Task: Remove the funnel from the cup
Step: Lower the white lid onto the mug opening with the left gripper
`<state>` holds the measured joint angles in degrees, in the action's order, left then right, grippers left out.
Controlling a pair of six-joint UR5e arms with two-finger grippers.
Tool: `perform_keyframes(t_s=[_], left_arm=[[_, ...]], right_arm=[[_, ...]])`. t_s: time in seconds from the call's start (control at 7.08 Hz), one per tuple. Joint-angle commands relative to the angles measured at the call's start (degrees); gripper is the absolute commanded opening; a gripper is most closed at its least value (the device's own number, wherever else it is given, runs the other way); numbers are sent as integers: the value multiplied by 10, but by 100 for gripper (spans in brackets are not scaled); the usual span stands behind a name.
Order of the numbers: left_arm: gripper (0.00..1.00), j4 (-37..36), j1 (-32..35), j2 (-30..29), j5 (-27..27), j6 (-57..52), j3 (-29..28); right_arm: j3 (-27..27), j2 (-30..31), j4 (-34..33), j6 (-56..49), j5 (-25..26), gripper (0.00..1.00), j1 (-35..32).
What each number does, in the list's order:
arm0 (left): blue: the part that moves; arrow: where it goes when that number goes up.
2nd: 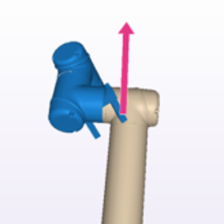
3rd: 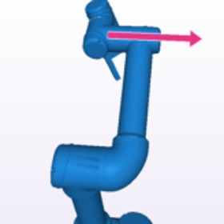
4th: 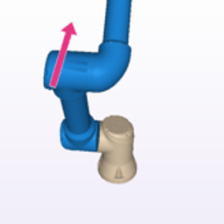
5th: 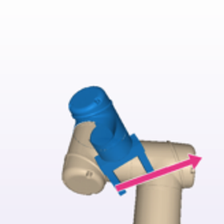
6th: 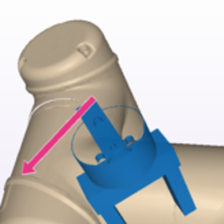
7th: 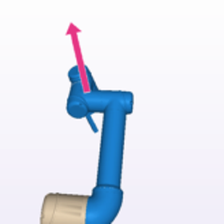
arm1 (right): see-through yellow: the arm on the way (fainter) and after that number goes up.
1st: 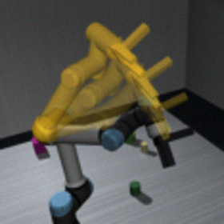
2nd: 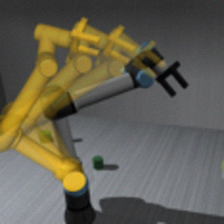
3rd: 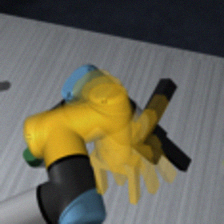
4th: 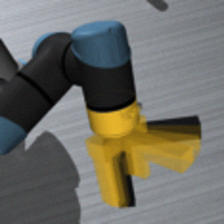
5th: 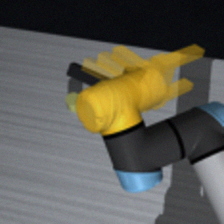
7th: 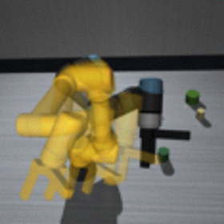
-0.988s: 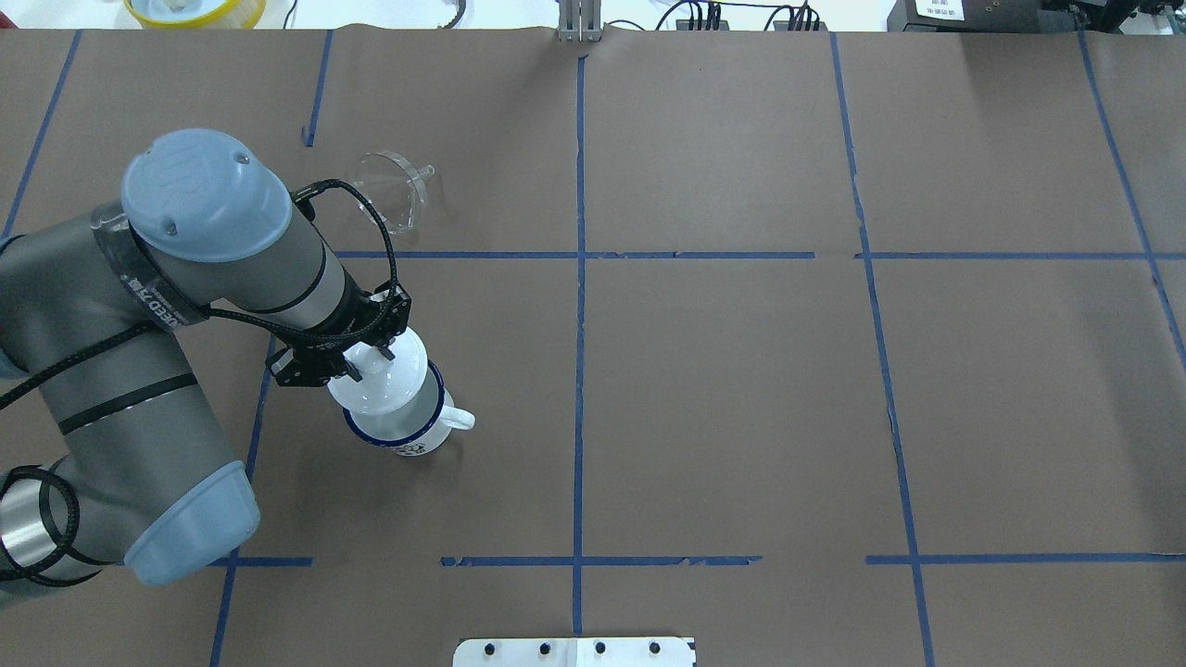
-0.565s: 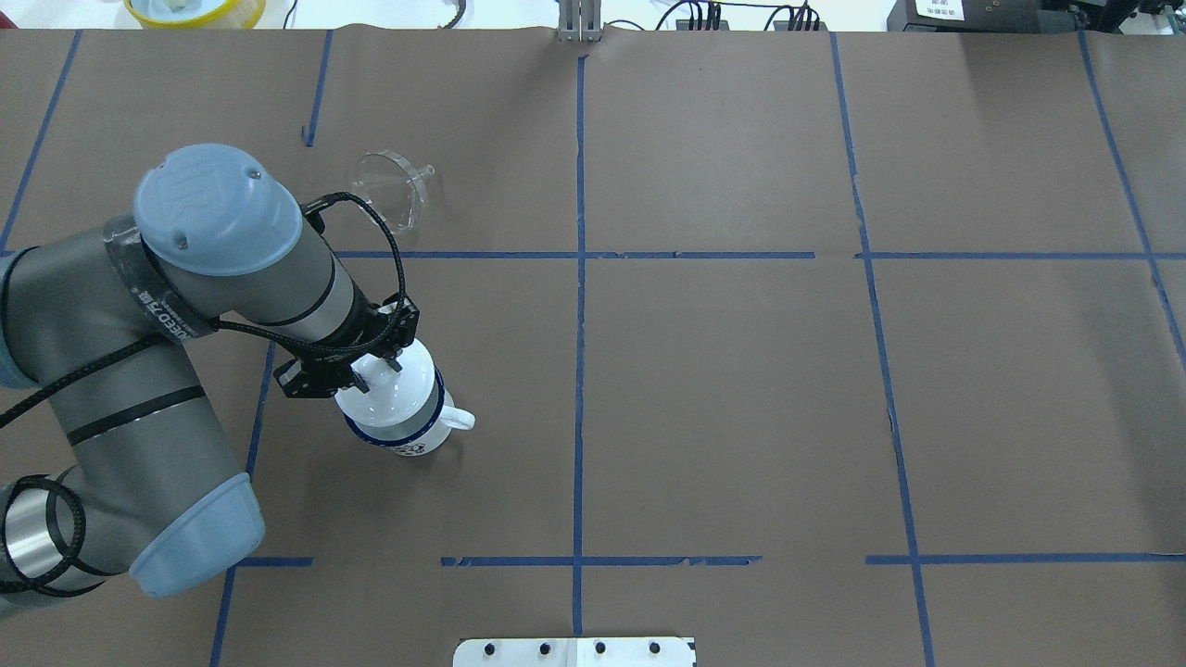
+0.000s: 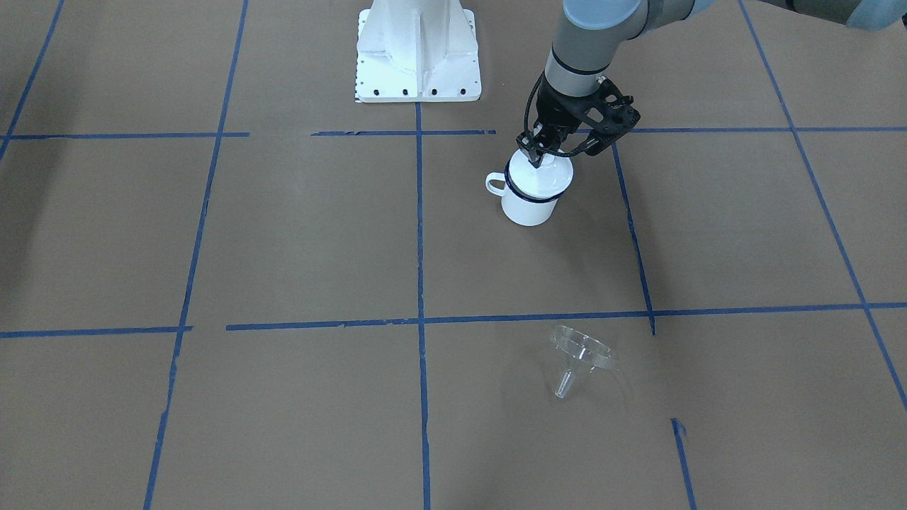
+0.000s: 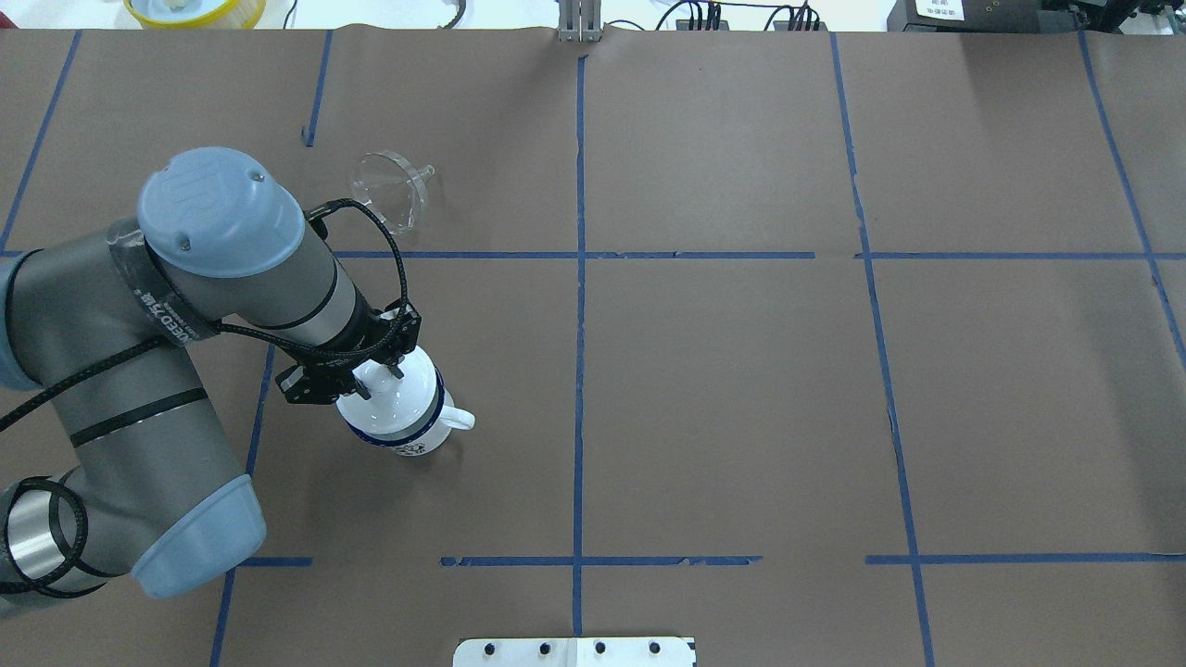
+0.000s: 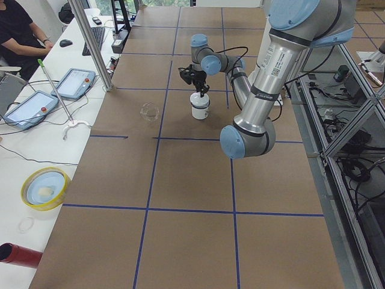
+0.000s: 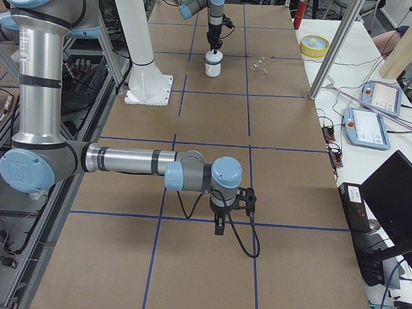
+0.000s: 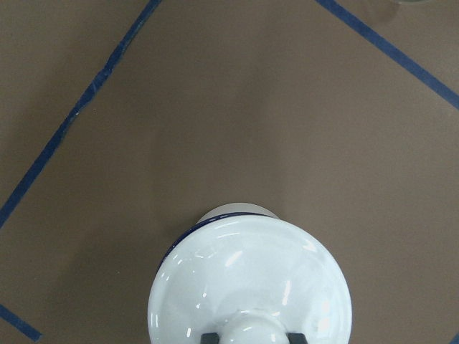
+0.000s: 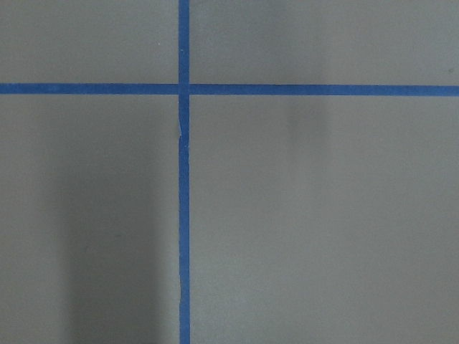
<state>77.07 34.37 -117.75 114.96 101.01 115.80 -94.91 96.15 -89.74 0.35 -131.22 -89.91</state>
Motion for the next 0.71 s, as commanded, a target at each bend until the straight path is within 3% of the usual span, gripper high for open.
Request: perform_keyframes(t_s=[0.0,0.56], left_arm=[[0,2,0,0,0,-3,-12],[0,2,-3,0,0,-4,-8]], right_arm=[[0,0,0,0,0,100,0],[0,0,0,0,0,100,0]])
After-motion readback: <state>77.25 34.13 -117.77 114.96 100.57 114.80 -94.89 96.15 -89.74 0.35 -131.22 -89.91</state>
